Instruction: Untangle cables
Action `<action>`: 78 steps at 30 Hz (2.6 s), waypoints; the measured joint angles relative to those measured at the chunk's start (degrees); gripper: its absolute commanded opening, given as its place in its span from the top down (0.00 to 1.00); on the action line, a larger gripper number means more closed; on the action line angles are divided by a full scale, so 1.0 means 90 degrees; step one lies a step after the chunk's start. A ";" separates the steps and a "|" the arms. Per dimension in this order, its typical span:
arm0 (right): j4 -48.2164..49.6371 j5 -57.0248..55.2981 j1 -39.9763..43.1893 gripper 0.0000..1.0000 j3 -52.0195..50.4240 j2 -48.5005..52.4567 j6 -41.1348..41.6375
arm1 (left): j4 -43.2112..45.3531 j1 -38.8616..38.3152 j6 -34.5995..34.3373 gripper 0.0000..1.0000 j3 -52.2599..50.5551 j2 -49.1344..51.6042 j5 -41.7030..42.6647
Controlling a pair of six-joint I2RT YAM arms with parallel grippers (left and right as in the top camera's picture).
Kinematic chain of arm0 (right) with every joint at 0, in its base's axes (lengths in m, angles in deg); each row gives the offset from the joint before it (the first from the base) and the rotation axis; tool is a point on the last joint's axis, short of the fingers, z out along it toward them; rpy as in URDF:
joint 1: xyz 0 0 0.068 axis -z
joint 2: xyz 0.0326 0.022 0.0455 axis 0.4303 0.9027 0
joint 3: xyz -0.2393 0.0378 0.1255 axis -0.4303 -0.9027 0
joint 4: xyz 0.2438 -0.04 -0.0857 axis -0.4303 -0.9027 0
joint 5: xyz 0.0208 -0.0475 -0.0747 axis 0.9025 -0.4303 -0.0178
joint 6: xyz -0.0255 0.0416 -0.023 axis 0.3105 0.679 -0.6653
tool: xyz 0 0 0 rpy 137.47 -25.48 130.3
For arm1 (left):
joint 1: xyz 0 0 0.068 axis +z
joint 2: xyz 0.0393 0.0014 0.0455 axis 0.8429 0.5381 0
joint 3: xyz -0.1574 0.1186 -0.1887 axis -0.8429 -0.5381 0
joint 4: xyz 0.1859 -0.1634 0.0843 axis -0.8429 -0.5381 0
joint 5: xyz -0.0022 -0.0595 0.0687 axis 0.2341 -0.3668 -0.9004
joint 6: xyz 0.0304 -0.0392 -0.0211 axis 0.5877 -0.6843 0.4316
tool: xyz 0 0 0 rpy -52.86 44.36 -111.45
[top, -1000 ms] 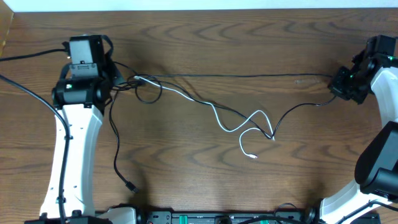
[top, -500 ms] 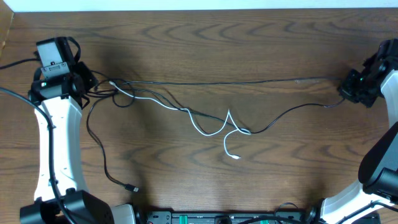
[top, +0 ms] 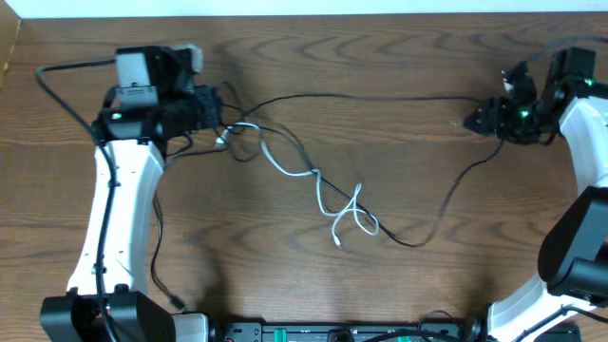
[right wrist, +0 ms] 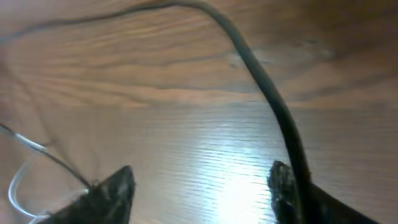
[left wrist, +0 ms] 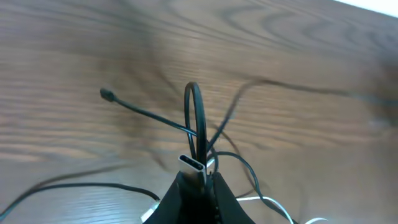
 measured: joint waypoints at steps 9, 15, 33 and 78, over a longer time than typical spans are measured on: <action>-0.0935 0.0284 -0.0522 0.25 0.1477 0.0002 -0.0673 | 0.0172 -0.0804 -0.0022 0.92 0.0000 0.0000 0.0160; -0.0991 0.0471 -0.1350 0.17 0.1557 0.0005 -0.1260 | 0.0561 -0.1078 -0.0340 0.92 0.0000 0.0000 0.0257; -0.0185 -0.1341 -0.1370 0.03 0.2050 0.0007 0.0408 | 0.1758 -0.1100 -0.0408 0.92 0.0000 0.0000 0.3257; -0.0852 0.1515 -0.3194 0.17 0.2174 0.0692 -0.1423 | 0.2166 -0.1100 -0.1688 0.89 0.0000 0.0000 0.3925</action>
